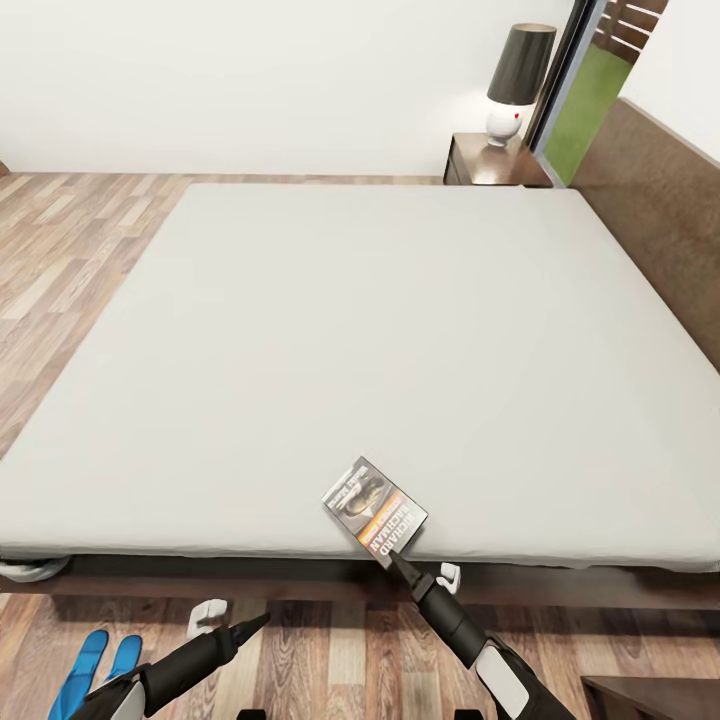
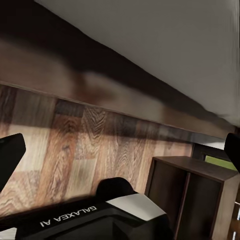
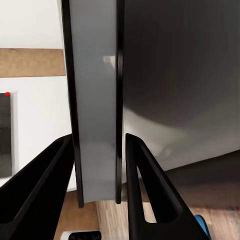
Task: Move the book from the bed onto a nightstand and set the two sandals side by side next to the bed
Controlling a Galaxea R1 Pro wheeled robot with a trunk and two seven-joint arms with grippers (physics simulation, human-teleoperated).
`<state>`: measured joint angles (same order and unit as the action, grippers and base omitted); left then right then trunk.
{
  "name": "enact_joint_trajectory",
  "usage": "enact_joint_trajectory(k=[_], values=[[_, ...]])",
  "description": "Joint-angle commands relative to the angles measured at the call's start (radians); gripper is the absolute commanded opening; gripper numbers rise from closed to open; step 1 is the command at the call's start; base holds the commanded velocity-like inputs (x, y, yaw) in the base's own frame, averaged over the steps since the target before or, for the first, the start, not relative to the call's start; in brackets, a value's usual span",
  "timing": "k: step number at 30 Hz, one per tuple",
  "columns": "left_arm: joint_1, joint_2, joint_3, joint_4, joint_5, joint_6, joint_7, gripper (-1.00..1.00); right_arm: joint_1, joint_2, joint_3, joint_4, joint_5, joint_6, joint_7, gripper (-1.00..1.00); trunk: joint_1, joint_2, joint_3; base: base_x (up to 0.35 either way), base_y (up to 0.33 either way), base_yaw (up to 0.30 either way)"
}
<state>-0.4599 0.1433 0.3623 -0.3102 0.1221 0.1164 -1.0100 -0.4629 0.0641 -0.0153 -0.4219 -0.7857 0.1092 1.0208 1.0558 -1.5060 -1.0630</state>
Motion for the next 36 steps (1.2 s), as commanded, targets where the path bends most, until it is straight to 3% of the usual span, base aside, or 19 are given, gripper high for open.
enact_joint_trajectory(k=[1, 17, 25, 28, 29, 30, 32, 33, 34, 36], values=[[0.000, 0.000, 0.001, 0.000, 0.006, 0.011, -0.004, 1.00, 0.000, 0.000, -0.002, 0.000, -0.007, 0.012, 0.003, -1.00, -0.004, 0.007, 0.003, 0.000, 0.000, 0.000], [0.000, -0.001, 0.001, 0.000, 0.005, 0.011, -0.003, 1.00, 0.000, 0.000, 0.000, -0.007, -0.006, 0.020, 0.004, -1.00, -0.065, 0.119, 0.053, 0.000, 0.000, 0.000], [0.000, -0.001, 0.001, 0.000, 0.006, 0.011, -0.004, 1.00, 0.000, -0.004, 0.009, -0.053, 0.005, 0.167, 0.004, -1.00, -0.096, 0.175, 0.078, 0.000, 0.000, 0.000], [0.000, -0.002, 0.000, 0.000, 0.006, 0.011, -0.004, 1.00, 0.000, -0.011, 0.059, -0.124, 0.007, 0.243, 0.005, -1.00, -0.107, 0.196, 0.087, 0.000, 0.000, 0.000], [0.000, -0.002, 0.000, 0.000, 0.006, 0.011, -0.004, 1.00, 0.000, -0.024, 0.074, -0.147, 0.007, 0.284, 0.006, -1.00, -0.111, 0.203, 0.090, 0.000, 0.000, 0.000], [0.000, -0.003, 0.000, 0.000, 0.006, 0.011, -0.004, 1.00, 0.000, -0.055, 0.083, -0.167, 0.007, 0.334, 0.008, -1.00, -0.115, 0.210, 0.094, 0.000, 0.000, 0.000], [0.000, -0.002, 0.001, 0.000, 0.005, 0.011, -0.004, 1.00, 0.000, -0.157, 0.093, -0.196, 0.003, 0.445, 0.011, -1.00, -0.123, 0.224, 0.100, 0.000, 0.000, 0.000], [0.000, -0.003, 0.000, 0.000, 0.005, 0.011, -0.004, 1.00, 0.000, -0.245, 0.096, -0.207, -0.002, 0.504, 0.023, -1.00, -0.127, 0.231, 0.103, 0.000, 0.000, 0.000], [0.000, -0.003, 0.000, 0.000, 0.005, 0.011, -0.004, 1.00, 0.000, -0.271, 0.097, -0.209, -0.003, 0.518, 0.031, -1.00, -0.130, 0.238, 0.106, 0.000, 0.000, 0.000], [0.000, -0.003, 0.000, 0.000, 0.005, 0.011, -0.003, 1.00, 0.001, -0.368, 0.099, -0.212, -0.007, 0.550, 0.103, -1.00, -0.138, 0.252, 0.112, 0.000, 0.000, 0.000]])
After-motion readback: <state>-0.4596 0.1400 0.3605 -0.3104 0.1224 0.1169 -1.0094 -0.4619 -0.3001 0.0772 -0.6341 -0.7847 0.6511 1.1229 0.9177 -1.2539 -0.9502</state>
